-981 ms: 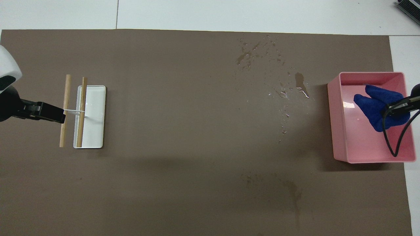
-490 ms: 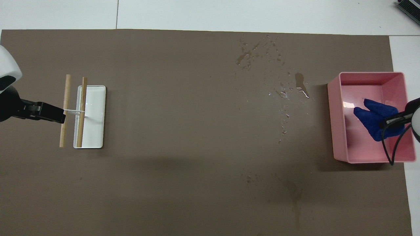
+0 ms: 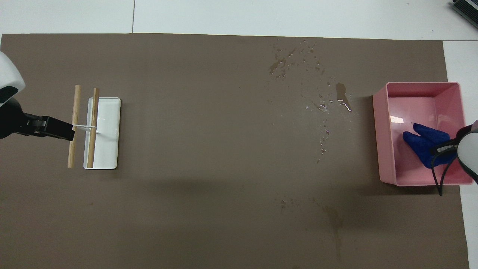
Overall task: Wipe water with towel using both arms
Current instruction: 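Lower the towel into the bin and open the right gripper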
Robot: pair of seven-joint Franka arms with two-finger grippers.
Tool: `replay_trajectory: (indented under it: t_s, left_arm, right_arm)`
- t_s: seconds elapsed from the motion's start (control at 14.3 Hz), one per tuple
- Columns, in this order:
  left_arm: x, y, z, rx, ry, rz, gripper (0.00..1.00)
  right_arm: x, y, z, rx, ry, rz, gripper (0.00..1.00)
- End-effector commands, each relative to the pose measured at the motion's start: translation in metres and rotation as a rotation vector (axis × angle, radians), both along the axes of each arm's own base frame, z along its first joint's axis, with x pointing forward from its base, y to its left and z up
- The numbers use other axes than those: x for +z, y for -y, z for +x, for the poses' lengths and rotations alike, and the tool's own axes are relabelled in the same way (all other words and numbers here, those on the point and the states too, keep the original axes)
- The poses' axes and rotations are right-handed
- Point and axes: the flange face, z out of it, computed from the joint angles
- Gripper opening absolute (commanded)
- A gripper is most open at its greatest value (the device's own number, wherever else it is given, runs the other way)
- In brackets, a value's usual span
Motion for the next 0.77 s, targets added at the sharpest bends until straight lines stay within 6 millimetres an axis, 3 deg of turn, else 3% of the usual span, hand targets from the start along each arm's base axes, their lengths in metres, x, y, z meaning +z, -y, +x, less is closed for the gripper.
replay_trajectory:
  t_s: [0.0,0.07,0.28,0.35,0.49,0.7]
  left_arm:
    - [0.000,-0.004,-0.007,0.001,-0.003,0.021,1.00]
    - [0.000,-0.004,-0.007,0.001,-0.003,0.021,1.00]
    - [0.001,-0.004,-0.007,0.001,0.000,0.021,1.00]
    - [0.001,-0.004,-0.007,0.001,0.000,0.021,1.00]
    - [0.000,-0.004,-0.007,0.001,-0.002,0.021,1.00]
    - [0.001,-0.004,-0.007,0.001,0.000,0.021,1.00]
  right_arm:
    - [0.004,0.001,-0.002,0.022,0.012,-0.015,0.96]
    - [0.004,0.000,-0.001,0.025,0.012,-0.015,1.00]
    - [0.007,-0.004,0.001,0.030,0.004,-0.011,1.00]
    - [0.018,-0.005,0.002,0.029,0.009,-0.013,1.00]
    - [0.055,-0.019,0.009,0.026,-0.012,0.000,1.00]
    - [0.120,-0.073,0.015,0.013,0.015,-0.017,1.00]
